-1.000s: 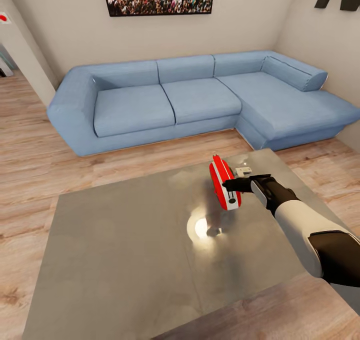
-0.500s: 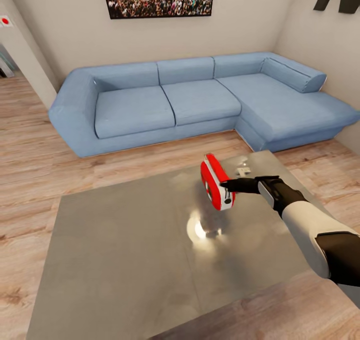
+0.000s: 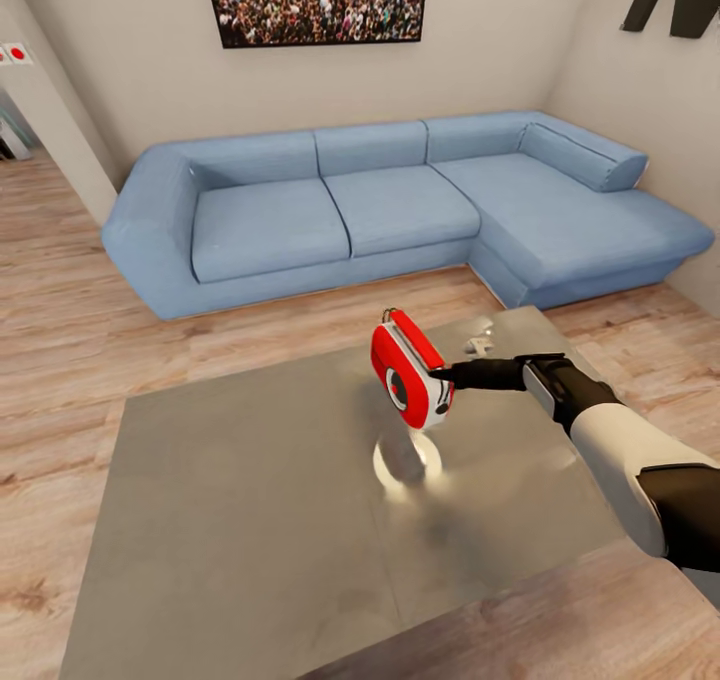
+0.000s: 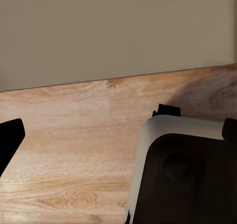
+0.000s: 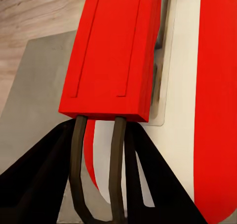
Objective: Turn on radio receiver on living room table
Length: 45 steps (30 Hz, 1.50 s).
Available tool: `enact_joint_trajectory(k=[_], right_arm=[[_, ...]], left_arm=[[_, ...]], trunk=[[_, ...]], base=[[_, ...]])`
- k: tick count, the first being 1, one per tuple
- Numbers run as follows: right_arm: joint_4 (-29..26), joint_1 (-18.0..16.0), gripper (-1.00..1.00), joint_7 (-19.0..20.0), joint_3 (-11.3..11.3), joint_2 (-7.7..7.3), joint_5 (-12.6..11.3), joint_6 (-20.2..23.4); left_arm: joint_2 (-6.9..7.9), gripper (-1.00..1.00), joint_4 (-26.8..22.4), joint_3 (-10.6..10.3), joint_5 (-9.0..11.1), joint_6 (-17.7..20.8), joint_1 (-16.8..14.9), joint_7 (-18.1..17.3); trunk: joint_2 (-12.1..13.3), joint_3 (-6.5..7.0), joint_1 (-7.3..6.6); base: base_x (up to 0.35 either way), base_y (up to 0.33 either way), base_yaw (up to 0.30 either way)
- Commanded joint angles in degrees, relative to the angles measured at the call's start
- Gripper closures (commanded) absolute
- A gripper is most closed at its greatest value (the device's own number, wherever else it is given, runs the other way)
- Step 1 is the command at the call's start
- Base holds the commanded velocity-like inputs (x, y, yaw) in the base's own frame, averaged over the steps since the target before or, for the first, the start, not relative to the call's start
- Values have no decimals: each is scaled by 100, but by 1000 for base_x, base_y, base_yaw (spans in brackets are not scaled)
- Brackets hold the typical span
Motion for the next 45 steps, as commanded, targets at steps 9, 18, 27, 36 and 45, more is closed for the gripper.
enact_joint_trajectory(k=[9, 18, 27, 36, 45], right_arm=[[-5, -2, 100, 321, -15, -83, 52, -13], [-5, -2, 100, 342, -5, -84, 44, -13], [-6, -2, 100, 719, 3, -76, 52, -13], [-7, -2, 100, 733, 11, -75, 50, -13], [-3, -2, 100, 733, 12, -68, 50, -11]], left_arm=[[0, -100, 2, 0, 0, 0, 0, 0], [0, -100, 0, 0, 0, 0, 0, 0], [0, -100, 3, 0, 0, 0, 0, -7], [0, -100, 6, 0, 0, 0, 0, -9], [0, -100, 6, 1, 0, 5, 0, -16]], trunk=[[363, 247, -198], [723, 492, -396], [1084, 738, -593], [1445, 984, -791], [1766, 1213, -967]], base=[[0, 0, 0], [0, 0, 0], [0, 0, 0], [0, 0, 0], [0, 0, 0]])
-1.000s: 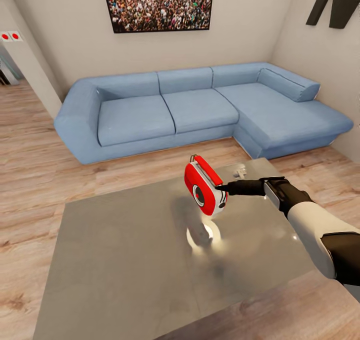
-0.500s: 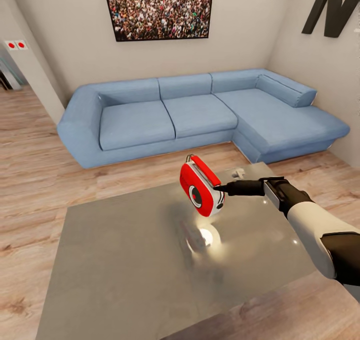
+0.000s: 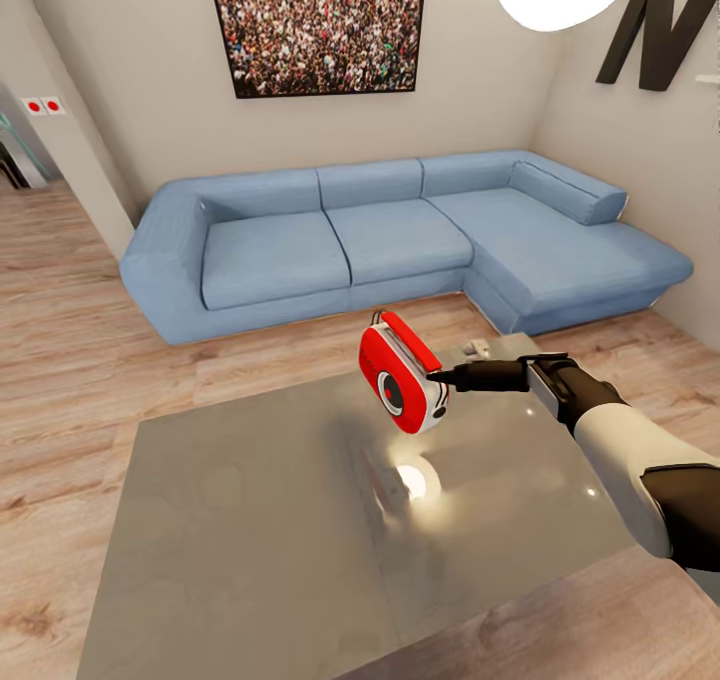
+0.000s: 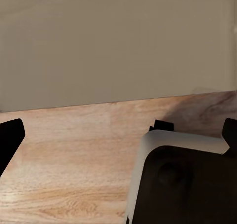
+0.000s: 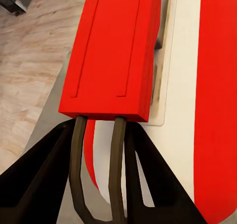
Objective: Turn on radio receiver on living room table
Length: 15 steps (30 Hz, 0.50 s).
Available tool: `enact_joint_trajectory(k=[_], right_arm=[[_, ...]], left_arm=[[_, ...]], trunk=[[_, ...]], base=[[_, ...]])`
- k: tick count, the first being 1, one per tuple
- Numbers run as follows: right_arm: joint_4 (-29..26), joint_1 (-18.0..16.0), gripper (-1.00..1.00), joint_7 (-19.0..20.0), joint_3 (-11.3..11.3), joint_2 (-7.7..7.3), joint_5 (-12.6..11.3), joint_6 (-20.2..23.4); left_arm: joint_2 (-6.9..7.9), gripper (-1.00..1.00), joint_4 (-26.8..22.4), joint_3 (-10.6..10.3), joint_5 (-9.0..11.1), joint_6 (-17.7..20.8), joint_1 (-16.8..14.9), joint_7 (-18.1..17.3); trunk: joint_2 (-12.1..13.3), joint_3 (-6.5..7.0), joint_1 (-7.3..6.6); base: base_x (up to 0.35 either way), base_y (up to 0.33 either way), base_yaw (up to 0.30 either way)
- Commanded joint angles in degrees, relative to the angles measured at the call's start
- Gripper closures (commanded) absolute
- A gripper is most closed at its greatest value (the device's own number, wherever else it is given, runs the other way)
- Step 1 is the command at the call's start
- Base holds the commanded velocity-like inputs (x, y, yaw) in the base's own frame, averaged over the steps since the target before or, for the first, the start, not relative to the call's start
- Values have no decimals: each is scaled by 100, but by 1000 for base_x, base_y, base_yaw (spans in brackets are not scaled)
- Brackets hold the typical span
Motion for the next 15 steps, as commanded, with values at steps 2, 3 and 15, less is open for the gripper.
enact_joint_trajectory(k=[2, 3, 15], right_arm=[[-5, -1, 100, 3, -24, 6, -38, 9], [-5, -1, 100, 3, -24, 8, -39, 8], [104, -1, 100, -724, -24, 24, -90, 72]], left_arm=[[0, -100, 0, 2, 4, 2, 0, -6], [0, -100, 0, 4, 8, 3, 0, -8], [34, -100, -550, 7, 15, 44, 0, 35]], trunk=[[0, 19, 0], [0, 29, 0], [0, 71, 0]], base=[[0, 0, 0], [0, 0, 0], [0, 0, 0]])
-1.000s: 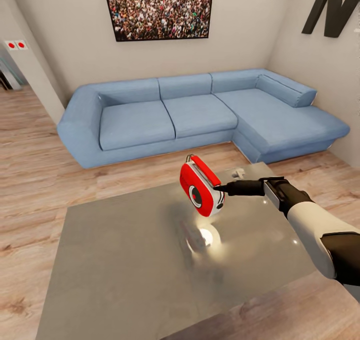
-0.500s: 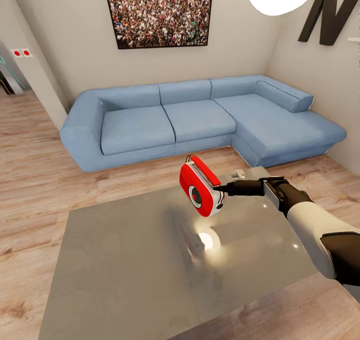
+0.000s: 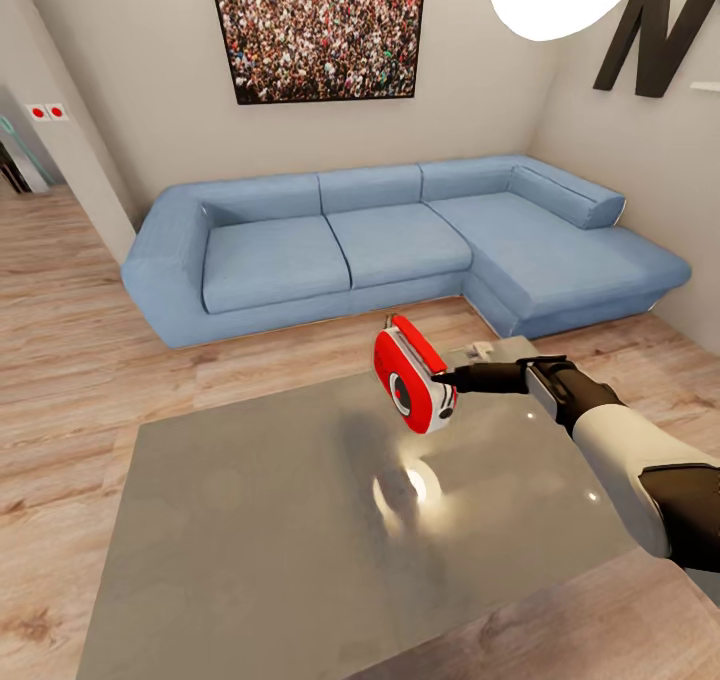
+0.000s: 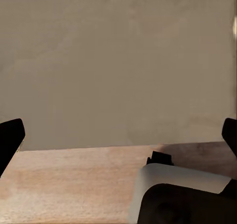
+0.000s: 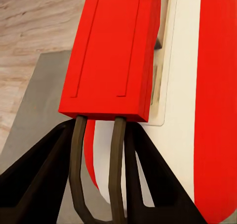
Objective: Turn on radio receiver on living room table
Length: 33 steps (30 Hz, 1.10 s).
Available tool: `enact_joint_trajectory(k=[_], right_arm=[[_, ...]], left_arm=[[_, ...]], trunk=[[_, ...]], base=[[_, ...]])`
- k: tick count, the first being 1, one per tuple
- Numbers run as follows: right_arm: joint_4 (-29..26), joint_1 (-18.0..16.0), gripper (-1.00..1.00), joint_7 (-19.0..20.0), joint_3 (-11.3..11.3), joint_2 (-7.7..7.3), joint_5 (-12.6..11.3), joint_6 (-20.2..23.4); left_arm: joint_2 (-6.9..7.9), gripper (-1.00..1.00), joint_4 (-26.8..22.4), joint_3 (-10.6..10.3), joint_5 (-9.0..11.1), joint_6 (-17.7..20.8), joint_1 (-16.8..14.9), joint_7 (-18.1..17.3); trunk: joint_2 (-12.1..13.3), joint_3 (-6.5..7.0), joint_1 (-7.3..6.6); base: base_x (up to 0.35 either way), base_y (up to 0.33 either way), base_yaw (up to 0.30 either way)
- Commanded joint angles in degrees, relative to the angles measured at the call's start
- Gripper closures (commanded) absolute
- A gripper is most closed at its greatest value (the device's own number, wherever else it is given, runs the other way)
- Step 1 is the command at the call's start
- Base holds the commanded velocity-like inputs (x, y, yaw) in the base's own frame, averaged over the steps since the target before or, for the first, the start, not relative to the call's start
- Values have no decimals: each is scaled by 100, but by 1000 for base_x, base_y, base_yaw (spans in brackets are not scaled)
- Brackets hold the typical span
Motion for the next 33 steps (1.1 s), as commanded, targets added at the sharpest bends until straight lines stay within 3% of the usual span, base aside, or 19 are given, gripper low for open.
enact_joint_trajectory(k=[1, 11, 15, 18, 19, 21, 22, 25, 26, 30, 32, 33], right_arm=[[3, -1, 100, -13, -23, 10, -53, 14], [26, 0, 100, -8, -23, 22, -55, -28], [39, 2, 100, 237, -23, 23, -55, -30], [126, 6, 100, 871, -23, 23, -32, -34], [155, 7, 100, 1164, -18, 23, -4, -37], [167, 7, 100, 1291, -17, 23, 40, -39], [173, 8, 100, 1338, -15, 23, 65, -39], [204, 8, 100, 1375, -14, 23, 87, -39], [216, 8, 100, 1381, -14, 23, 95, -39], [234, 8, 100, 1392, -14, 29, 117, -46], [236, 8, 100, 1395, -13, 31, 119, -48], [237, 8, 100, 1396, -14, 31, 120, -45]], left_arm=[[-7, -100, -127, -1, 7, 8, 0, -25], [-59, -100, -301, -12, 23, 4, 0, -20], [-85, -100, -952, -19, 38, 119, 0, -35], [-99, -100, -1602, -31, 55, 751, 0, -61], [-110, -100, -2181, -47, 63, 1274, 0, -119], [-155, -100, -2812, -76, 69, 1787, 0, -221], [-229, -100, -3251, -90, 72, 2160, 0, -309], [-475, -100, -3998, -105, 69, 2740, 0, -473], [-613, 100, -4287, -131, 64, 2923, 0, -567], [-952, 100, -4837, -468, 37, 3116, 0, -724], [-1116, 100, -4945, -543, 55, 3114, -22, -730], [-1130, 100, -4970, -554, 67, 3105, -80, -715]], trunk=[[0, 0, 0], [0, 0, 0], [0, 0, 0], [0, 0, 0], [0, 0, 0], [0, 0, 0], [0, 0, 0], [0, 0, 0], [0, 0, 0], [0, 0, 0], [0, 0, 0], [0, 0, 0]], base=[[0, 0, 0], [0, 0, 0], [0, 0, 0], [0, 0, 0], [0, 0, 0], [0, 0, 0], [0, 0, 0], [0, 0, 0], [0, 0, 0], [0, 0, 0], [0, 0, 0], [0, 0, 0]])
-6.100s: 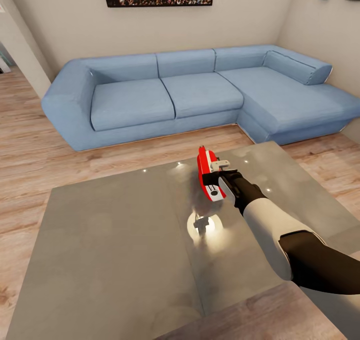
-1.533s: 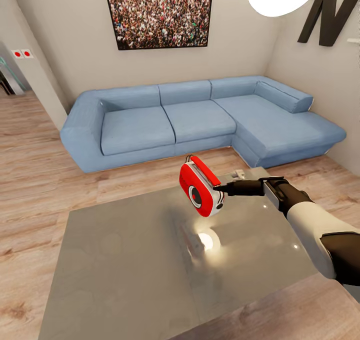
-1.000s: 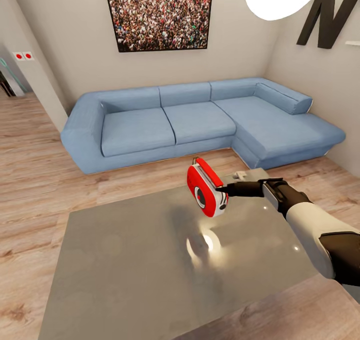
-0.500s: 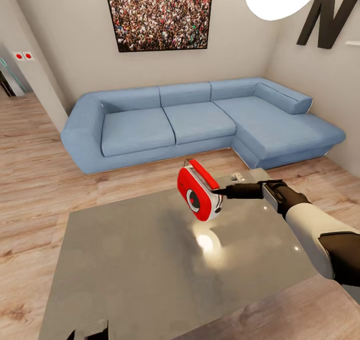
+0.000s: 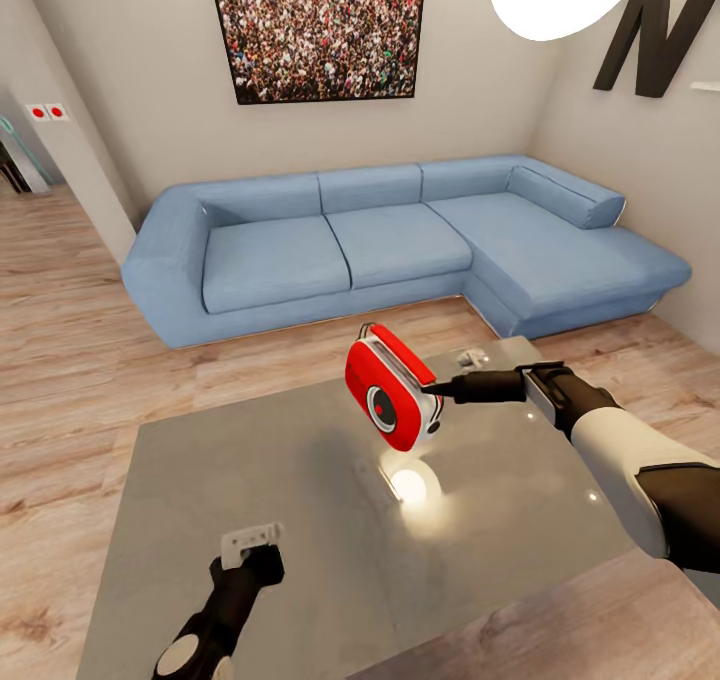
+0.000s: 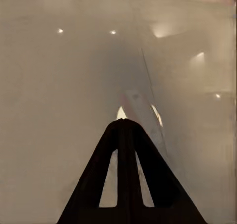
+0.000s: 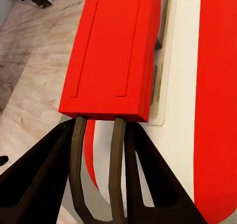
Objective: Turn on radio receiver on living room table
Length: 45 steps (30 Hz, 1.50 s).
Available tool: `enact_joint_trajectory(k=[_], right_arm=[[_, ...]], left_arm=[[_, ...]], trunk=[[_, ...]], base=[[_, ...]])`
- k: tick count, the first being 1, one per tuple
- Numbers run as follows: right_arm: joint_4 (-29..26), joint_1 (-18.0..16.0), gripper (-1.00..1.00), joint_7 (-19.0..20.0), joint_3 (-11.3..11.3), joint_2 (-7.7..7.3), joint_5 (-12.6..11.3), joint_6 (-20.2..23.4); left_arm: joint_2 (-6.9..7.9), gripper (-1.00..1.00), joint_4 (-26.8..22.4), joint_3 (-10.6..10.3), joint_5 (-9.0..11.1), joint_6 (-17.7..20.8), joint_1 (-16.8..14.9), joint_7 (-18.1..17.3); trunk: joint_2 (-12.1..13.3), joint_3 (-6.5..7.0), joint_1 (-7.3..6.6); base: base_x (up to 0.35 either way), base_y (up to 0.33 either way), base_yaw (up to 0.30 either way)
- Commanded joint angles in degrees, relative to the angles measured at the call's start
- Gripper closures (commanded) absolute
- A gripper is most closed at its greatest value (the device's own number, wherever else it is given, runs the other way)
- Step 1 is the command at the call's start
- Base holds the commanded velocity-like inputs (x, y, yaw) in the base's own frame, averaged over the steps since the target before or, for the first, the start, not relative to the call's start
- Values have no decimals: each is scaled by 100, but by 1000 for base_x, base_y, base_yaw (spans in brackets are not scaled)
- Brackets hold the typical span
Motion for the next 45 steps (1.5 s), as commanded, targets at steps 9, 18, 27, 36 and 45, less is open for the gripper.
enact_joint_trajectory(k=[9, 18, 27, 36, 45], right_arm=[[29, -1, 100, 5, -36, 1, -37, 18], [30, -1, 100, 10, -34, -2, 175, 18], [30, -1, 100, 12, -31, 1, 231, 18], [30, -1, 100, 20, 171, 17, 211, 18], [40, -1, 100, 17, 177, 152, 195, 26]], left_arm=[[0, 100, -27, 259, 1307, -345, -167, 32], [0, 100, -12, -959, 869, -325, -653, 13], [0, 100, 7, -1120, 817, -333, -798, 7], [0, 100, -16, -1415, 62, 310, -865, -928], [0, 100, -13, -1432, 7, 352, -899, -1120]], trunk=[[0, 0, 0], [0, 0, 0], [0, 0, 0], [0, 0, 0], [0, 0, 0]], base=[[0, 0, 0], [0, 0, 0], [0, 0, 0], [0, 0, 0], [0, 0, 0]])
